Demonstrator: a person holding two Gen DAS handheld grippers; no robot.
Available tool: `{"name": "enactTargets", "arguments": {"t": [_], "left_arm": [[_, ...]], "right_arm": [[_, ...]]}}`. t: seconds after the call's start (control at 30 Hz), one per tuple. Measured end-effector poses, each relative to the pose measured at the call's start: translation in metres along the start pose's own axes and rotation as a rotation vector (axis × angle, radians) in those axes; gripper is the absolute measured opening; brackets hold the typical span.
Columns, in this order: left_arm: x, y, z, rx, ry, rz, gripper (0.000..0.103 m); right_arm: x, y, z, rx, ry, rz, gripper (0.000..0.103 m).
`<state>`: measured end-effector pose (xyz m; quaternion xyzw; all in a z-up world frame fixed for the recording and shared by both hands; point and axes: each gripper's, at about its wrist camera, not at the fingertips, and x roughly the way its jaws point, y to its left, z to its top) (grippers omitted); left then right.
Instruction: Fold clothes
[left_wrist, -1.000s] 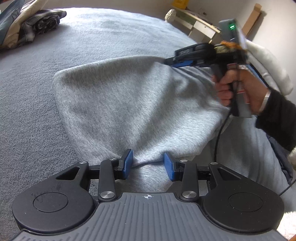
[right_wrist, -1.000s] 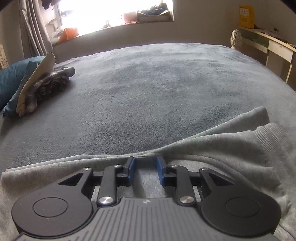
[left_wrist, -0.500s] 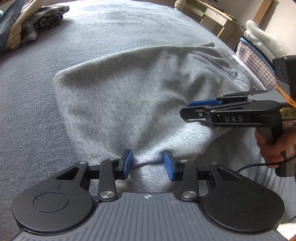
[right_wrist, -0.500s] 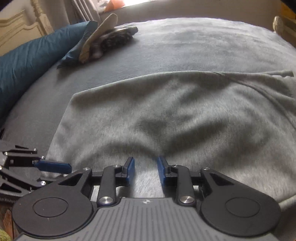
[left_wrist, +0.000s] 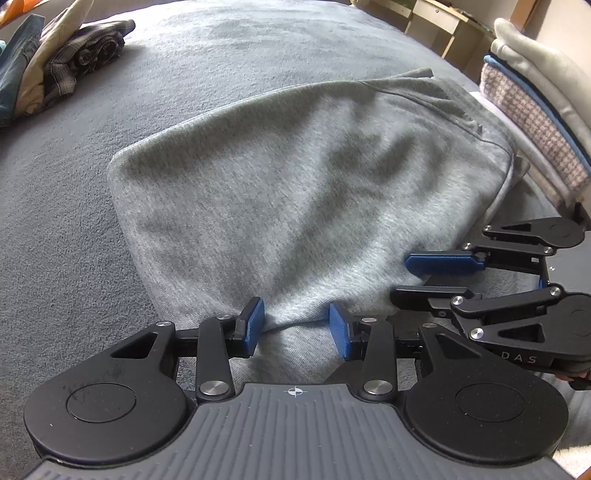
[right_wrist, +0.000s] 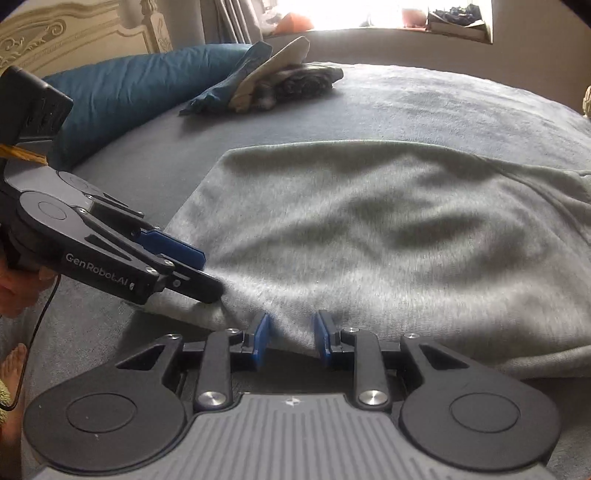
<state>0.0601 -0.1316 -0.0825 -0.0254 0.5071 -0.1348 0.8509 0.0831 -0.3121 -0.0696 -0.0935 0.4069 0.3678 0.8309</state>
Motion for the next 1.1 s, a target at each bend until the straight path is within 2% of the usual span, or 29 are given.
{"name": "enactTargets", "arguments": {"t": [0.07,0.2,0.37,0.43,0.53,0.67,0.7,0.77,0.83,0.9,1.1], "left_arm": [[-0.003,0.001,-0.001,-0.008,-0.007,-0.003,0.041],[-0.011,0.004,-0.003,-0.024,-0.038,-0.018,0.041],[-0.032,0.02,-0.009,-0.039,-0.116,-0.018,0.042],[-0.042,0.036,-0.01,-0.093,-0.15,-0.016,0.043],[-0.05,0.066,-0.008,-0.222,-0.168,-0.007,0.043],[-0.053,0.097,-0.006,-0.354,-0.161,0.015,0.043],[-0.053,0.1,-0.007,-0.369,-0.159,0.012,0.044],[-0.051,0.103,-0.008,-0.392,-0.148,-0.004,0.044],[-0.047,0.105,-0.01,-0.417,-0.13,-0.028,0.044],[-0.041,0.108,-0.012,-0.442,-0.109,-0.054,0.044],[-0.034,0.116,-0.018,-0.497,-0.101,-0.099,0.044]], "right_arm": [[-0.005,0.008,0.005,-0.033,-0.007,-0.024,0.029],[-0.015,0.012,0.007,-0.04,-0.072,0.022,0.029],[-0.006,0.029,0.006,-0.174,-0.05,-0.031,0.03],[-0.002,0.035,0.005,-0.228,-0.041,-0.052,0.03],[-0.015,0.042,0.016,-0.242,-0.089,0.017,0.032],[-0.016,0.062,0.027,-0.326,-0.106,0.117,0.048],[-0.012,0.068,0.028,-0.353,-0.094,0.135,0.063],[-0.005,0.083,0.028,-0.409,-0.087,0.151,0.077],[0.002,0.099,0.027,-0.459,-0.085,0.161,0.077],[0.011,0.113,0.027,-0.495,-0.082,0.157,0.084],[0.047,0.145,0.018,-0.591,-0.037,0.058,0.085]]}}
